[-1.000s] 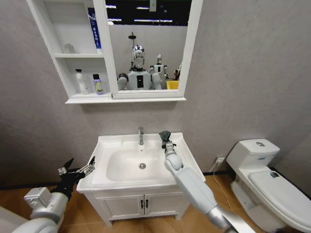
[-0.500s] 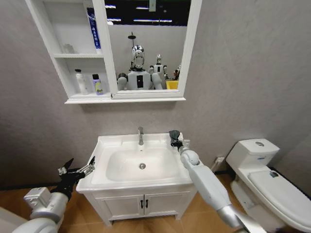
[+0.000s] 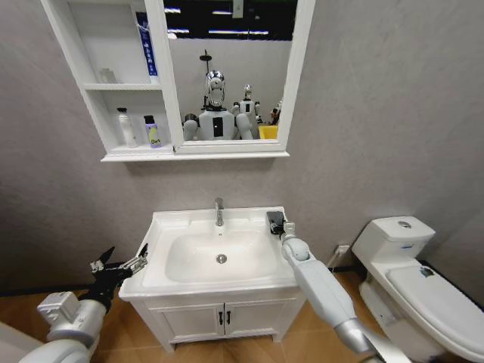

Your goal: Move facial cleanser and shampoo from washbasin to cabinet, then wipe washbasin with towel.

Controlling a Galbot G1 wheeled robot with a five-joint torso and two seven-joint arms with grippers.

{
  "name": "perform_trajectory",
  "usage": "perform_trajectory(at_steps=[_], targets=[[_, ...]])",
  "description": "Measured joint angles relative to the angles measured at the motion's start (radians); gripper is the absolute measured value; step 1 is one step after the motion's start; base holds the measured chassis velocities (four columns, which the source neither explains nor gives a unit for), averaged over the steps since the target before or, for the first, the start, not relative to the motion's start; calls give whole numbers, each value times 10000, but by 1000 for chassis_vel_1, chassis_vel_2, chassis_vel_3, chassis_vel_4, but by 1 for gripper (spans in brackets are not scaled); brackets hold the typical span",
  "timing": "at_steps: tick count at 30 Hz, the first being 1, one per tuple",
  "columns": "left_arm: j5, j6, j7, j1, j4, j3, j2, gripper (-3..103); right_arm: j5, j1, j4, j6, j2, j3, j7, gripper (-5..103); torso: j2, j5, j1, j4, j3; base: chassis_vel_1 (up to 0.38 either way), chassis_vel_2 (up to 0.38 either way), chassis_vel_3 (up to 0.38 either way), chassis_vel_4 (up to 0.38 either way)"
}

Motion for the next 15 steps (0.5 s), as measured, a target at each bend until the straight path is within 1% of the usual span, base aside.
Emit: perform_trajectory(at_steps=[2,4,5,7,8,9,10,11,13,15], targets=[[0,0,0,0,0,0,0,100,0,-23,43,1,-7,-1,17,73,0,1,0,1,0,0,0,0,0],[0,0,0,0,0,0,0,100,-5,-86,175,2,-34,1,89,83,0,0,0,2,0,0,0,0,0],[0,0,0,0,0,0,0,100,-5,-86,175,2,-34,1,89,83,0,0,0,2,0,0,0,0,0],[0,0,0,1,0,0,0,100,-13,-149,369,5,-93,12,149,94,0,1,0,1,0,0,0,0,0],[0,0,0,1,0,0,0,100,-13,-149,369,5,-93,12,149,94,0,1,0,1,0,0,0,0,0],[0,0,0,0,0,0,0,100,-83,-170,439,19,-115,22,173,97,0,0,0,2,0,0,0,0,0],[0,0,0,0,0,0,0,100,-420,-220,559,149,-161,47,224,99,0,1,0,4,0,0,0,0,0],[0,0,0,0,0,0,0,100,-420,-220,559,149,-161,47,224,99,0,1,0,4,0,0,0,0,0],[0,0,-2,0,0,0,0,100,-975,-479,940,475,-350,149,221,100,0,0,0,6,0,0,0,0,0],[0,0,-1,0,0,1,0,100,-1027,-699,1264,555,-476,215,219,100,-1,1,0,3,0,0,0,0,0]])
